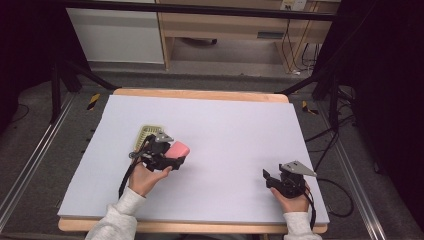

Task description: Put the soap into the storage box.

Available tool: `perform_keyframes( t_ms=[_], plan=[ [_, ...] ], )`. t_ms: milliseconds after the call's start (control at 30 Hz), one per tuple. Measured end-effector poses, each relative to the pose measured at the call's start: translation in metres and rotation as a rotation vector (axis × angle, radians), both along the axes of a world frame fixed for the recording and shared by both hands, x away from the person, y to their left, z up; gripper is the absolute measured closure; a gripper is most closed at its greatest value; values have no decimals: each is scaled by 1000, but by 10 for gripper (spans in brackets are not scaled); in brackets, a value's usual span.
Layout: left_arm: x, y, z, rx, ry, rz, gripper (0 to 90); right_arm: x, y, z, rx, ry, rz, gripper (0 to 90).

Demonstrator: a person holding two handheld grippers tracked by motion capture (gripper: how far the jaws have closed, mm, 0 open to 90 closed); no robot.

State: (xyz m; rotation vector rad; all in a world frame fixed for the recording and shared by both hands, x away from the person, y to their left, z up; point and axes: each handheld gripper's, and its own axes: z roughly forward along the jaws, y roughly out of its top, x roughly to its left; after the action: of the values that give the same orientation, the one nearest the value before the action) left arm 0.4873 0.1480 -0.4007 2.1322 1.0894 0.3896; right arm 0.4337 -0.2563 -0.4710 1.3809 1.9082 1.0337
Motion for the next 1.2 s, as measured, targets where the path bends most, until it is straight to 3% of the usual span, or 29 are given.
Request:
perform_keyframes(
  t_ms=[700,1200],
  plan=[
    [15,34,14,-23,-25,96,373,0,0,0,10,4,-11,321],
    [27,48,19,-22,-31,144,373,1,1,0,4,-1,-6,330]
  ],
)
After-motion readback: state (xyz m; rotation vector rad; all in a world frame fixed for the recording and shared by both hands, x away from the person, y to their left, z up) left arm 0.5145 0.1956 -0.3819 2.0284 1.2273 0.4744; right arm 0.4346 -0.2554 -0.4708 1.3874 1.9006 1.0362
